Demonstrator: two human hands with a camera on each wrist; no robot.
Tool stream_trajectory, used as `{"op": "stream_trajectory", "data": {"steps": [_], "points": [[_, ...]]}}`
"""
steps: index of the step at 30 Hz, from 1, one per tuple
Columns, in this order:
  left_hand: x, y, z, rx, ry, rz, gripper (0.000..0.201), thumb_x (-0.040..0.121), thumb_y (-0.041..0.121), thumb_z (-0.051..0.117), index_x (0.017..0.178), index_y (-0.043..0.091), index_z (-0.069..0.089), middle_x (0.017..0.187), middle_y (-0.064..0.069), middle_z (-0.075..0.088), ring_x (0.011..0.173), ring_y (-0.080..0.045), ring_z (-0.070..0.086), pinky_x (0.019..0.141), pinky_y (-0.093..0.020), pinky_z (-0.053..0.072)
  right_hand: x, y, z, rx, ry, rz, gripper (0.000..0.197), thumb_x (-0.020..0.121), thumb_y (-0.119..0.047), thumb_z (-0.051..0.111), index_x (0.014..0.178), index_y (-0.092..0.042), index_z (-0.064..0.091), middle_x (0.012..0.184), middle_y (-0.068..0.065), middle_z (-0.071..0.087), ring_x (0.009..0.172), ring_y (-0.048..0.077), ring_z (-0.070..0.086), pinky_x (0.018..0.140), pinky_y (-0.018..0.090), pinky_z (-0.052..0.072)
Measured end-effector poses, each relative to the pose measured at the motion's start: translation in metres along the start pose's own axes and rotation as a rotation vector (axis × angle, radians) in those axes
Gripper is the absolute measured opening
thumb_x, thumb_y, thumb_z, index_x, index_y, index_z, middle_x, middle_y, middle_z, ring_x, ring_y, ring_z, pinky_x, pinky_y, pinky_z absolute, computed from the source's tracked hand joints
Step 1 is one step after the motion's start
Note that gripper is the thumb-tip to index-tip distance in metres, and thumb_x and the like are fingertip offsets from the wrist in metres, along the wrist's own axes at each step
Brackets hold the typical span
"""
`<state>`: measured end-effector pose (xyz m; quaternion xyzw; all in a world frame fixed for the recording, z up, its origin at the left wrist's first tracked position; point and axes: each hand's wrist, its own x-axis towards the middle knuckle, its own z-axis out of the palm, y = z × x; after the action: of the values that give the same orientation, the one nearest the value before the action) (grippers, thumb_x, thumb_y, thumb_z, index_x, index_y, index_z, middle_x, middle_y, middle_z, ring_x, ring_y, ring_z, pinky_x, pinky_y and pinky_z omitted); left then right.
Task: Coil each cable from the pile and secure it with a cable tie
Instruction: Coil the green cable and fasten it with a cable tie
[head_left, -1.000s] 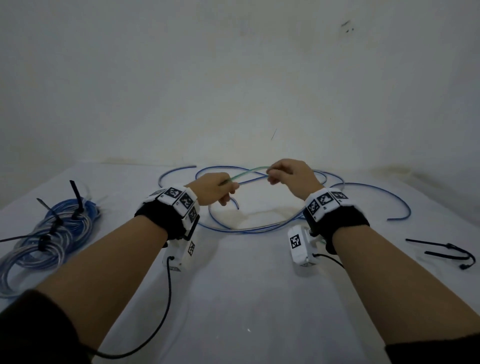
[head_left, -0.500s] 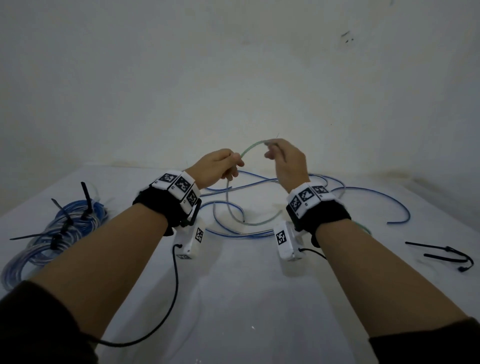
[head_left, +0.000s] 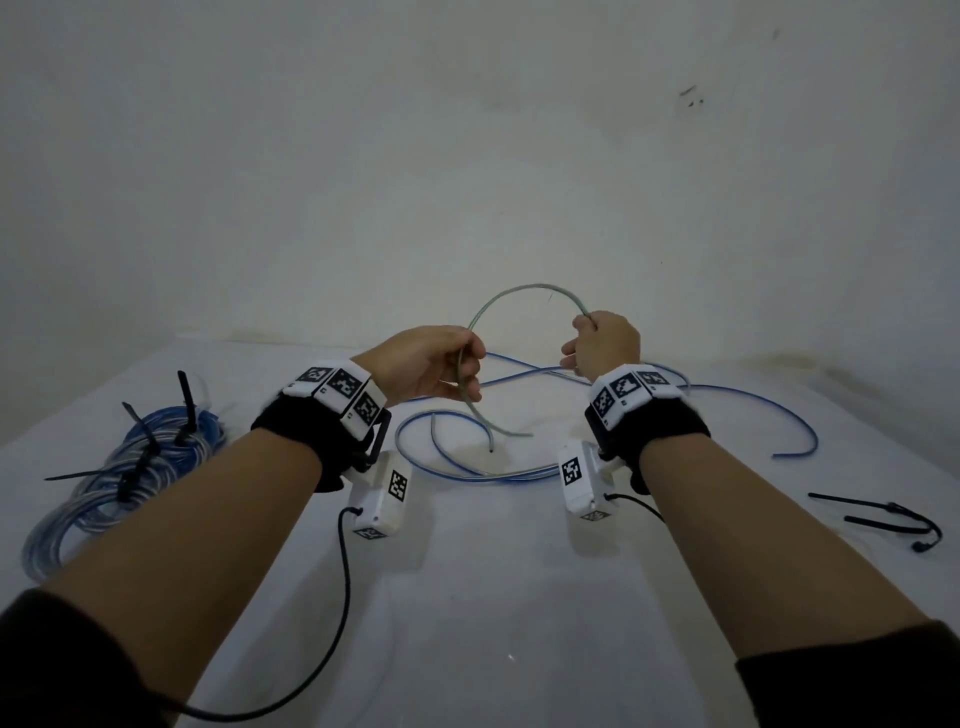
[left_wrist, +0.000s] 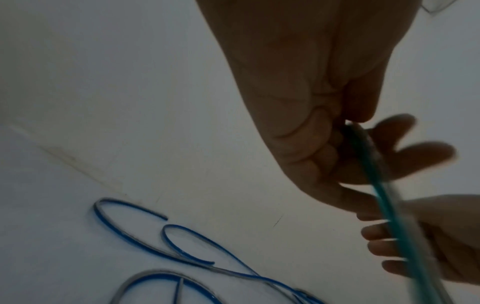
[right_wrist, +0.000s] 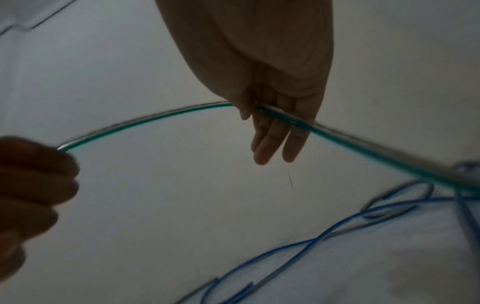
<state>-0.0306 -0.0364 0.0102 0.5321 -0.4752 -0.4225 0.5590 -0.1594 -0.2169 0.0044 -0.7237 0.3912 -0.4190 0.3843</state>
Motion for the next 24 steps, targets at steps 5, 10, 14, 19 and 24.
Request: {"op": "stream_trajectory", "data": {"steps": [5, 10, 14, 19, 24], "points": [[0.002, 0.007, 0.007, 0.113, 0.157, 0.104, 0.031, 0.102, 0.024, 0.034, 0.077, 0.013, 0.050, 0.050, 0.009, 0.037, 0.041, -0.006, 0.032, 0.058, -0.022, 0.045, -0.018, -0.007, 0.010, -0.261, -0.178, -0.348, 0.071, 0.092, -0.018, 0.057, 0.150, -0.018, 0.016, 0.139, 0.018, 0.039, 0.124, 0.030, 0.044, 0.104, 0.036, 0.033], [0.002, 0.016, 0.016, 0.131, 0.148, 0.174, 0.033, 0.100, 0.028, 0.037, 0.081, 0.012, 0.057, 0.051, 0.007, 0.033, 0.043, -0.007, 0.029, 0.047, -0.017, 0.037, -0.024, -0.013, 0.023, -0.288, -0.193, -0.446, 0.039, 0.092, -0.015, 0.054, 0.131, -0.020, 0.048, 0.117, 0.011, 0.056, 0.109, 0.026, 0.052, 0.095, 0.041, 0.042], [0.002, 0.026, 0.018, -0.091, 0.077, 0.201, 0.019, 0.088, 0.007, 0.044, 0.100, 0.005, 0.059, 0.064, 0.001, 0.043, 0.052, -0.008, 0.038, 0.047, -0.017, 0.032, -0.026, -0.008, 0.027, -0.168, -0.212, -0.329, 0.009, 0.093, -0.010, 0.051, 0.099, -0.009, 0.058, 0.094, 0.013, 0.063, 0.087, 0.028, 0.059, 0.075, 0.031, 0.046], [0.001, 0.020, 0.010, 0.055, 0.172, 0.257, 0.025, 0.101, 0.012, 0.035, 0.114, 0.014, 0.055, 0.075, 0.001, 0.058, 0.063, -0.010, 0.059, 0.070, -0.025, 0.054, -0.032, -0.007, 0.025, 0.122, -0.288, -0.148, 0.011, 0.096, -0.009, 0.044, 0.088, -0.012, 0.050, 0.067, 0.007, 0.058, 0.050, 0.019, 0.051, 0.047, 0.020, 0.042], [0.005, 0.015, 0.002, -0.066, 0.354, 0.253, 0.027, 0.100, 0.016, 0.038, 0.092, 0.008, 0.063, 0.068, 0.003, 0.046, 0.053, -0.006, 0.039, 0.054, -0.017, 0.042, -0.030, -0.004, 0.022, 0.134, -0.241, -0.121, 0.011, 0.095, -0.003, 0.043, 0.098, -0.009, 0.052, 0.076, 0.001, 0.054, 0.058, 0.013, 0.052, 0.059, 0.026, 0.047]]}}
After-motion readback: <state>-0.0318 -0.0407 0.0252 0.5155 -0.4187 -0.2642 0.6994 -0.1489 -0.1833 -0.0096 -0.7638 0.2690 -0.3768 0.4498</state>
